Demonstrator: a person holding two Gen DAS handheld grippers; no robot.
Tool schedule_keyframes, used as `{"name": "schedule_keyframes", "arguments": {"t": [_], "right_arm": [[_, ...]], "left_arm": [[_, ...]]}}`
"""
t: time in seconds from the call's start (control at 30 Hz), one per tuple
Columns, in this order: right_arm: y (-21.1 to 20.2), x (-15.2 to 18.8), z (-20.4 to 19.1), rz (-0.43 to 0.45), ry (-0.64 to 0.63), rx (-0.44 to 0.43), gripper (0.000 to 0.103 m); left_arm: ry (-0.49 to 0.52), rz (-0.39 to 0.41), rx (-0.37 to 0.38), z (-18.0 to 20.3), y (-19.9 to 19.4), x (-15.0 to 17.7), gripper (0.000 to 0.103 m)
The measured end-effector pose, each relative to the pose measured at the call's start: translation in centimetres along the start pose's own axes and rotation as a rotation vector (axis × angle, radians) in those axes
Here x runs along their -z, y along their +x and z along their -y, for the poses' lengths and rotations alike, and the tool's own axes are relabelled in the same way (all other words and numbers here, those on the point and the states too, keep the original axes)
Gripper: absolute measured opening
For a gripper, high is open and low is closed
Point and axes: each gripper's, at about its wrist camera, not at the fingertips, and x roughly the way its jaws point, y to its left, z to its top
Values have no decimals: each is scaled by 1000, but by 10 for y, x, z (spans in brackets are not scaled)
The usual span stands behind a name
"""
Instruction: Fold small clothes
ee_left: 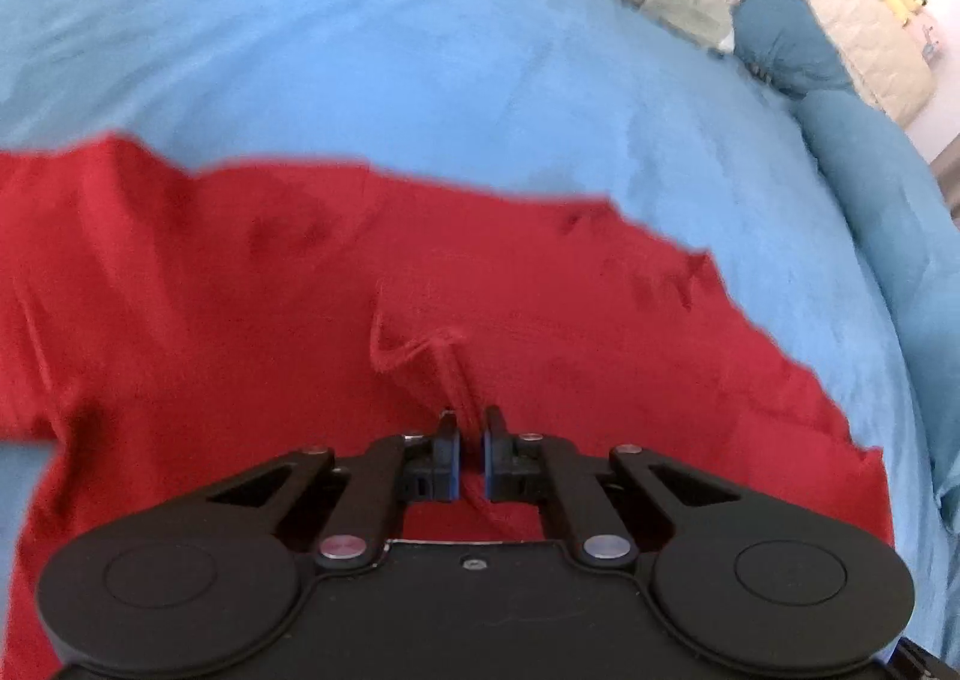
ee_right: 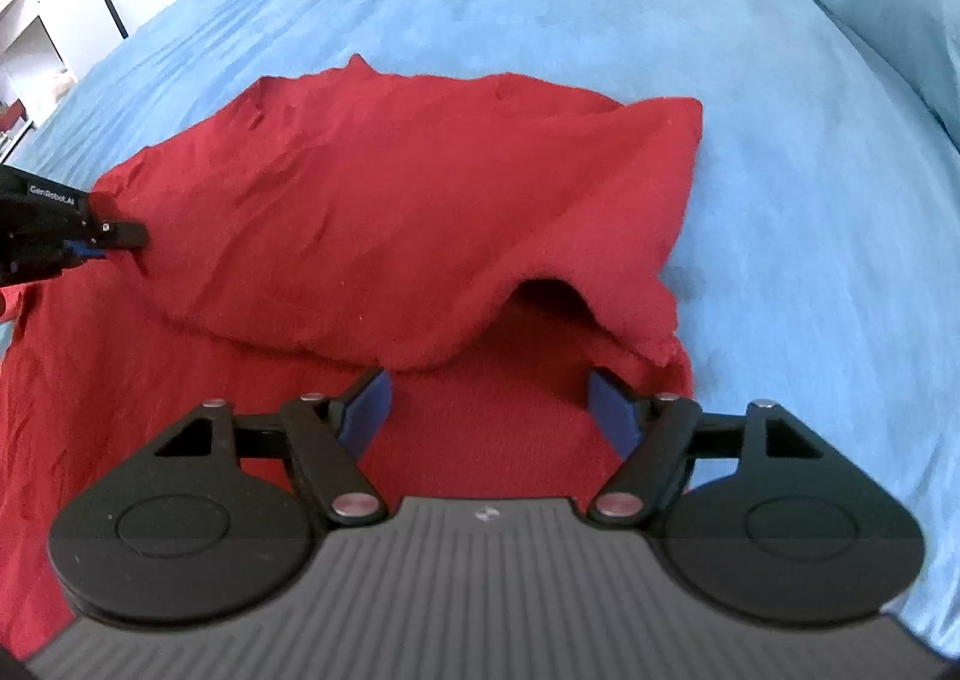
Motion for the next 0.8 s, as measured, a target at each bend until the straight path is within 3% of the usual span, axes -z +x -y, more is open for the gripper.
{"name": "schedule_keyframes", "arguments": {"t": [0.2, 0.27, 0.37, 0.5, 0.57, 0.7, 0.77, 0.8], "right_arm": [[7, -7, 0, 43, 29, 41, 92], [7, -6, 5, 61, 59, 115, 91], [7, 1, 19, 54, 135, 108, 90], [5, 4, 20, 41, 86, 127, 90], [2, 5, 22, 31, 55, 120, 91], [-8, 7, 32, -8, 53, 191, 96], [-23, 6, 33, 19, 68, 172, 96], [-29, 4, 30, 41, 53, 160, 96]], "left_arm": [[19, 178, -61, -13, -34, -14, 6], [7, 162, -59, -25, -32, -13, 7], [25, 111, -58, -40, -17, -4, 8], [1, 91, -87, -64, -19, 7, 13], [1, 97, -124, -74, -31, 12, 15], [-15, 77, -200, -86, -52, 17, 12], [30, 85, -170, -75, -62, 17, 32], [80, 92, -153, -66, -67, 18, 55]]}}
